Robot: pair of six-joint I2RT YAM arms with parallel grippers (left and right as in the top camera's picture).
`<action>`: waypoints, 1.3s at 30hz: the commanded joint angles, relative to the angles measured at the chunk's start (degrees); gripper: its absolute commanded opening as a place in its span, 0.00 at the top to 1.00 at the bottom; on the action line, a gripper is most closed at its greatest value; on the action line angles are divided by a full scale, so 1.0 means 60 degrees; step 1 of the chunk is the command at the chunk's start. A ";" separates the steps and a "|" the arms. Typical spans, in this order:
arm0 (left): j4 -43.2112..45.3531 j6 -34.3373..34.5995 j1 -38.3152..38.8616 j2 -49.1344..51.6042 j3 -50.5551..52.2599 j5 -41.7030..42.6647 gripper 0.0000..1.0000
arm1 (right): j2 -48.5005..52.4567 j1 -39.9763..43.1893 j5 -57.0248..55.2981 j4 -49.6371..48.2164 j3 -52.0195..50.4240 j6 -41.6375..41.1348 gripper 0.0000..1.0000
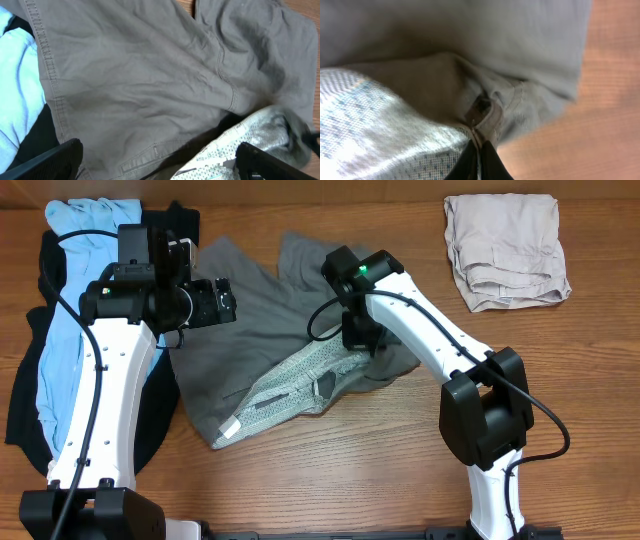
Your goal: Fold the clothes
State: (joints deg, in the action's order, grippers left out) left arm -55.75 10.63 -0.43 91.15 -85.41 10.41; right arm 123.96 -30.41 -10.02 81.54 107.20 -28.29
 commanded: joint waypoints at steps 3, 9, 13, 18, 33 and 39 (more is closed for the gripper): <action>-0.0073 0.0117 -0.0051 0.0073 0.0084 -0.0084 0.00 | -0.0069 -0.0055 0.0798 0.1581 -0.0040 -0.0120 0.96; -0.0328 -0.0321 -0.0051 0.0073 0.0084 -0.0095 0.00 | -0.0135 -0.0255 0.0794 0.2211 -0.0044 -0.0597 0.96; -0.0499 -0.0488 -0.0051 0.0073 0.0084 -0.0109 0.00 | -0.0503 -0.0404 0.0729 0.2142 -0.0047 -0.0965 0.96; -0.0525 -0.0503 -0.0051 0.0073 0.0087 -0.0131 0.00 | -0.1541 -0.0798 0.0102 0.2218 -0.0124 -0.1752 0.96; -0.0772 -0.0703 -0.0051 0.0073 0.0342 -0.0011 0.00 | -0.5584 -0.0911 0.1606 -0.0423 -0.6881 -0.3151 0.96; -0.0637 -0.0703 -0.0047 0.0073 0.0696 -0.0015 0.00 | -0.7180 -0.0911 0.2335 -0.1377 -0.8969 -0.3544 0.96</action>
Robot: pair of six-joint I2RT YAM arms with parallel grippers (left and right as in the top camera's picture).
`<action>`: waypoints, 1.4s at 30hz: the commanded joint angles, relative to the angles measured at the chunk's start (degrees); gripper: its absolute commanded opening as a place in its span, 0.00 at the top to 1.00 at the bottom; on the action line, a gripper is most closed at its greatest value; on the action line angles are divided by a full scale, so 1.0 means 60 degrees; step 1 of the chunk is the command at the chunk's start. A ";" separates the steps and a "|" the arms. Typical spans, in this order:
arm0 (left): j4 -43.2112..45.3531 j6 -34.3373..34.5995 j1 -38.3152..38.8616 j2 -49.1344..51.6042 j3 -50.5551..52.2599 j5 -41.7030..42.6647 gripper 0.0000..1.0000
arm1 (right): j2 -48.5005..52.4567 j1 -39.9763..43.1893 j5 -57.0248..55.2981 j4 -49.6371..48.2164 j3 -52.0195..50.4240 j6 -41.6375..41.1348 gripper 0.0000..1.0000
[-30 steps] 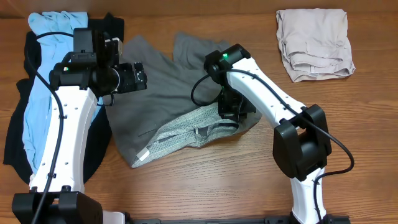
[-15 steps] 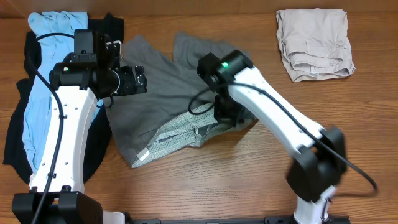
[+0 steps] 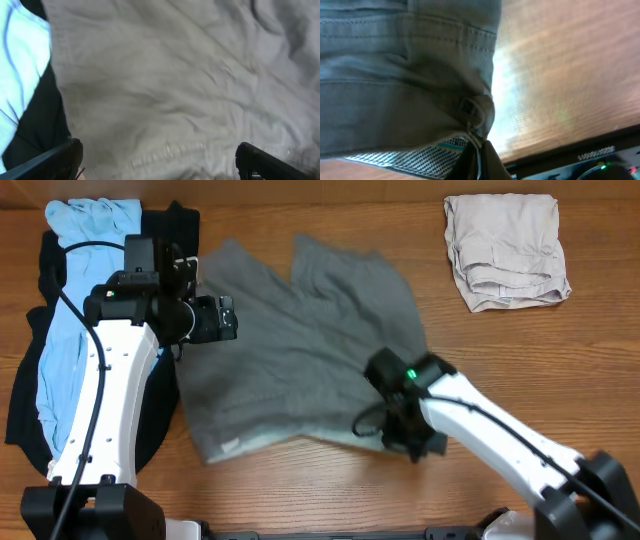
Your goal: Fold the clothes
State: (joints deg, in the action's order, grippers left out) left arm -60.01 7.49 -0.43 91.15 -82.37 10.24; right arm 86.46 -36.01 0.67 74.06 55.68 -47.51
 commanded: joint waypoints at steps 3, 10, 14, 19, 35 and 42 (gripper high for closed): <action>0.0219 -0.0178 -0.0047 0.0076 0.0240 0.0015 0.00 | -0.1807 0.0022 0.0583 -0.0321 -0.0313 -0.0040 0.96; 0.0423 -0.0280 -0.0047 0.0076 0.0240 0.0335 0.00 | -0.3555 0.0423 0.0503 -0.0831 0.0739 0.1180 0.25; 0.0433 -0.0841 0.0025 0.0076 0.0266 0.1166 0.00 | -0.3883 0.1300 0.0481 -0.1628 0.1173 0.2226 0.15; 0.0583 -0.1049 0.0350 0.0076 0.0273 0.1271 0.00 | -0.3275 0.2634 0.0605 -0.3275 0.1191 0.3796 0.07; 0.1024 -0.1716 0.1585 0.1348 0.0273 0.1198 0.00 | 0.0605 0.3781 0.0860 -0.6586 0.1191 0.5377 0.01; 0.1293 -0.1716 0.1719 0.2310 0.0273 0.1202 0.00 | 0.2182 0.4324 0.0084 -0.9468 0.1191 0.6349 0.05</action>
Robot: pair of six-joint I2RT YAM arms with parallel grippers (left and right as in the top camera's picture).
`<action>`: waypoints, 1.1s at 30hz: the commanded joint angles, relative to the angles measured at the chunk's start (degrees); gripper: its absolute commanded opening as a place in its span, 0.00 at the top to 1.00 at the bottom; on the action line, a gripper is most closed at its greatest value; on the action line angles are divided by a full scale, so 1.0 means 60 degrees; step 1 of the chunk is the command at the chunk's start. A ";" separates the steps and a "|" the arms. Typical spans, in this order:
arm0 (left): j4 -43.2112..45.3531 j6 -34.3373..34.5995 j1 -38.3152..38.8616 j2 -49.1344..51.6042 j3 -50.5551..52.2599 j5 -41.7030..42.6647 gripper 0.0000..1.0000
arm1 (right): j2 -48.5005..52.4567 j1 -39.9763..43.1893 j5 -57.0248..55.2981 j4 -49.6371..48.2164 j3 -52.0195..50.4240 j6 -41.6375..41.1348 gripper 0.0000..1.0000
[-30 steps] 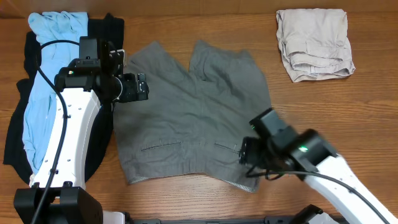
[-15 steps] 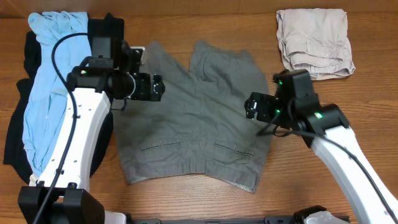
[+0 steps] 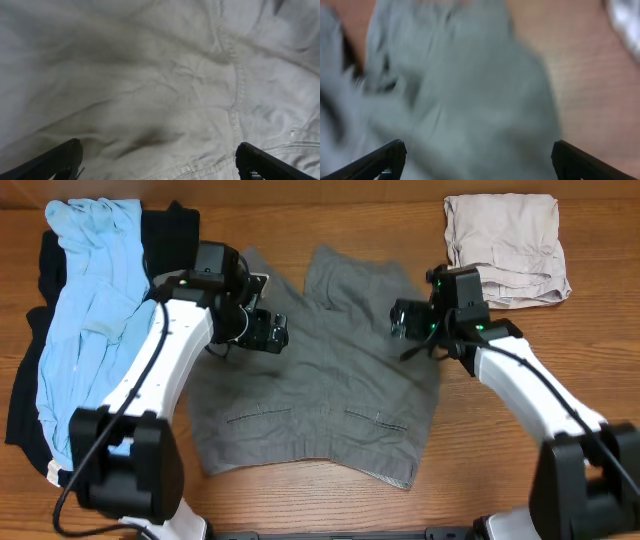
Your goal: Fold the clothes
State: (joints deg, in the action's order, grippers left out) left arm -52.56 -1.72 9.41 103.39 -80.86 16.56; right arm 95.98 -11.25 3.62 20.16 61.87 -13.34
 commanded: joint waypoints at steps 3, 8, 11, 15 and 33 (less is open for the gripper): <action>0.0055 -0.0186 0.0084 0.0470 0.0022 0.0146 0.01 | 0.1443 0.0379 -0.0164 -0.1490 0.0160 0.0860 0.07; 0.0138 -0.0244 0.0080 0.0492 0.0022 0.0142 0.02 | 0.2320 0.0619 0.0302 -0.2772 0.0160 0.0987 0.09; 0.0131 -0.0259 0.0080 0.0492 0.0022 0.0142 0.02 | 0.2608 0.0747 0.0688 -0.3333 0.0160 0.0984 0.11; 0.0189 -0.0259 0.0080 0.0492 0.0022 0.0142 0.02 | 0.2907 0.0816 0.1002 -0.3891 0.0160 0.0976 0.17; 0.0306 -0.0251 0.0080 0.0492 0.0022 0.0146 0.03 | 0.3238 0.1253 0.1781 -0.2747 0.2568 0.0484 0.96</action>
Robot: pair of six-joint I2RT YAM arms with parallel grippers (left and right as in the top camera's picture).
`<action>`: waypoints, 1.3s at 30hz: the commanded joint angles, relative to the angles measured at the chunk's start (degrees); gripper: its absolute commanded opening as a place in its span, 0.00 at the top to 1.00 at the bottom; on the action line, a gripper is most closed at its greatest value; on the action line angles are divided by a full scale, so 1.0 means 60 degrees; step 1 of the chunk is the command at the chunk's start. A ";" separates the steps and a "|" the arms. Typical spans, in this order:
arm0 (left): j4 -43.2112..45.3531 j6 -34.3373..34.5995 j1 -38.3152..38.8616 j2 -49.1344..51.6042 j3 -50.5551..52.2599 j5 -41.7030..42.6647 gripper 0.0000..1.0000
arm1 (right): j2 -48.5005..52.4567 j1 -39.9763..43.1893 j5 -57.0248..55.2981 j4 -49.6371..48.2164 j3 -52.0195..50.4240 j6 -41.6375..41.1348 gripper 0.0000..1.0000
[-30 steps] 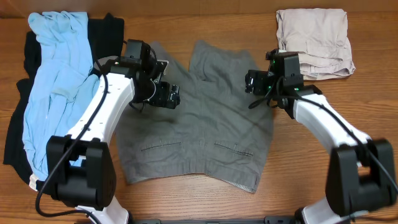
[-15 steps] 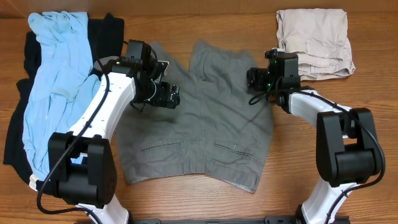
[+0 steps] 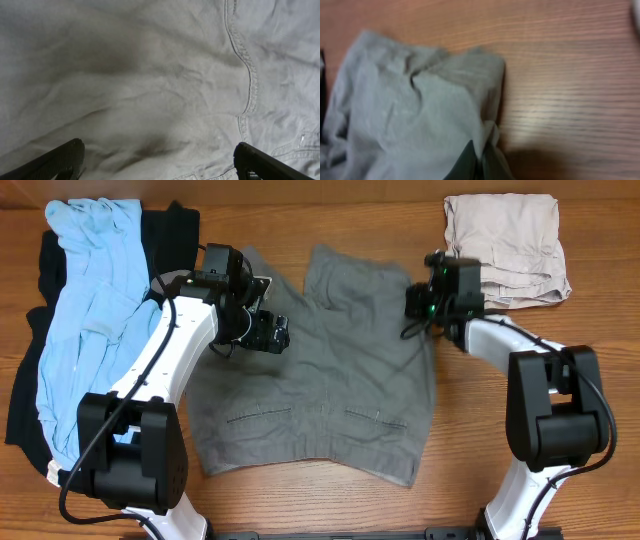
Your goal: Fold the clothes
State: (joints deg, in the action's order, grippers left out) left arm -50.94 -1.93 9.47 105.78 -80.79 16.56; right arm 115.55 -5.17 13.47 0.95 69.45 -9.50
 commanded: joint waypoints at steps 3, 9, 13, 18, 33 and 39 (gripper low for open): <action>0.0036 -0.0215 0.0069 0.0095 0.0011 0.0146 0.03 | -0.0040 0.0284 0.0138 0.1759 0.2637 0.0113 0.96; 0.0040 -0.0215 0.0069 0.0095 0.0011 0.0146 0.03 | -0.0131 0.0284 0.0087 0.4353 0.4768 0.0401 0.96; 0.0073 -0.0215 0.0069 0.0095 0.0011 0.0146 0.03 | 0.0077 0.0284 -0.0816 0.5107 0.4790 -0.0047 0.96; 0.0189 -0.0219 0.0069 0.0095 0.0011 0.0146 0.02 | 0.1049 0.0441 -0.1413 0.5778 0.4772 -0.0058 0.78; -0.0874 -0.0215 0.0069 -0.0306 -0.0798 0.0499 0.00 | -0.0816 0.0772 -0.0648 0.9074 0.6091 -0.0681 0.00; -0.2787 0.0448 0.0073 -0.1410 -0.2033 0.0499 0.00 | -0.2703 0.0758 -0.0368 1.1158 0.6349 -0.0951 0.00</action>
State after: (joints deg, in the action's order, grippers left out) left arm -65.41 -1.54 9.47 103.59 -88.62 18.09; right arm 105.60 -0.43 9.93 64.75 105.58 -13.52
